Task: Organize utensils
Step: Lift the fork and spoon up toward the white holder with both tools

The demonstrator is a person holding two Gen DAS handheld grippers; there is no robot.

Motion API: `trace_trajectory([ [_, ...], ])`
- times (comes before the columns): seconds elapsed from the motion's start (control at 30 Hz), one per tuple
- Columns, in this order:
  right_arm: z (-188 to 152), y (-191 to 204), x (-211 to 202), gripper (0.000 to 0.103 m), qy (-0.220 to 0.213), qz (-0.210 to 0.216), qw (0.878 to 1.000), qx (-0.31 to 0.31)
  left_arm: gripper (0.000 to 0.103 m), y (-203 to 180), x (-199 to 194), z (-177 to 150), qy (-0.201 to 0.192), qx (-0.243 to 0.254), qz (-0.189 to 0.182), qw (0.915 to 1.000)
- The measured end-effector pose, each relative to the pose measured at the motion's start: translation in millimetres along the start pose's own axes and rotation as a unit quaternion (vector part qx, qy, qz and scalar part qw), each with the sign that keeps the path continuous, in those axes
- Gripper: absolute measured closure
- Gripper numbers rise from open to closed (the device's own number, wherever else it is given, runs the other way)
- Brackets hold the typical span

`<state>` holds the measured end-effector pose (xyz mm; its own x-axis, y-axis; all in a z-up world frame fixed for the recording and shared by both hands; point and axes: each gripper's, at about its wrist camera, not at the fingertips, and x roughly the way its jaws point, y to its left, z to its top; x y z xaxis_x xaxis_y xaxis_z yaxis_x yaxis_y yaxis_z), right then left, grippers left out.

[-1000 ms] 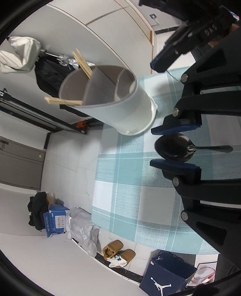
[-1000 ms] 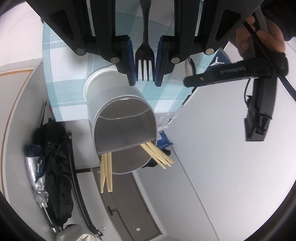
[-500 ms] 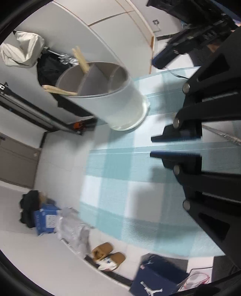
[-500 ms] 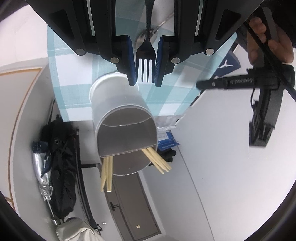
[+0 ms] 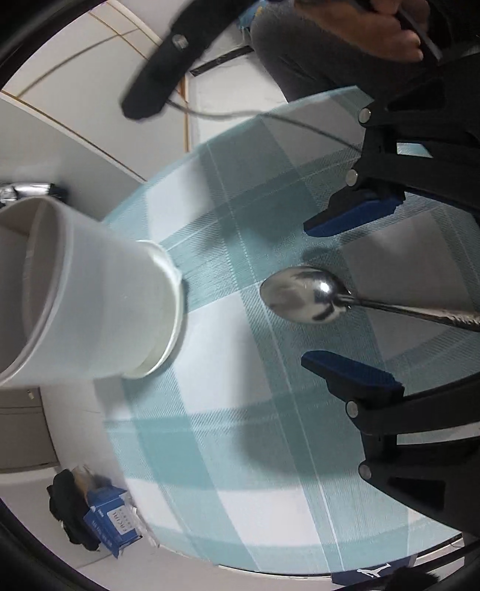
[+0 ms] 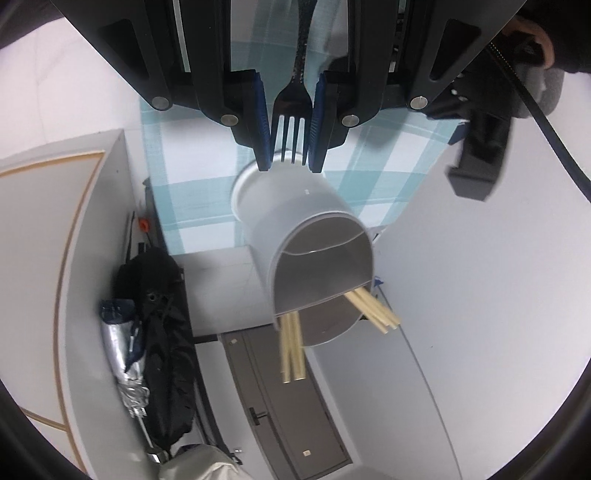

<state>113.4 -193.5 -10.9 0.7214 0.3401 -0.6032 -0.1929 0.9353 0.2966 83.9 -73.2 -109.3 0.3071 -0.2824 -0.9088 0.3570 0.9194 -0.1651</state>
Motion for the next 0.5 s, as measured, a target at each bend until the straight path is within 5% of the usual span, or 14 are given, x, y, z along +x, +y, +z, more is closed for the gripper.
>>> trace_trajectory([
  [0.17, 3, -13, -2, 0.084, -0.001, -0.002, 1.000, 0.017, 0.045, -10, 6, -1, -0.007, 0.022, 0.033, 0.9992],
  [0.27, 5, -16, -2, 0.084, -0.001, 0.000, 1.000, 0.022, 0.071, -9, 2, -1, -0.009, 0.029, 0.057, 0.9979],
  [0.5, 5, -9, 0, 0.084, -0.002, 0.004, 1.000, 0.009, 0.077, 12, -5, 4, -0.003, -0.031, 0.012, 0.9995],
])
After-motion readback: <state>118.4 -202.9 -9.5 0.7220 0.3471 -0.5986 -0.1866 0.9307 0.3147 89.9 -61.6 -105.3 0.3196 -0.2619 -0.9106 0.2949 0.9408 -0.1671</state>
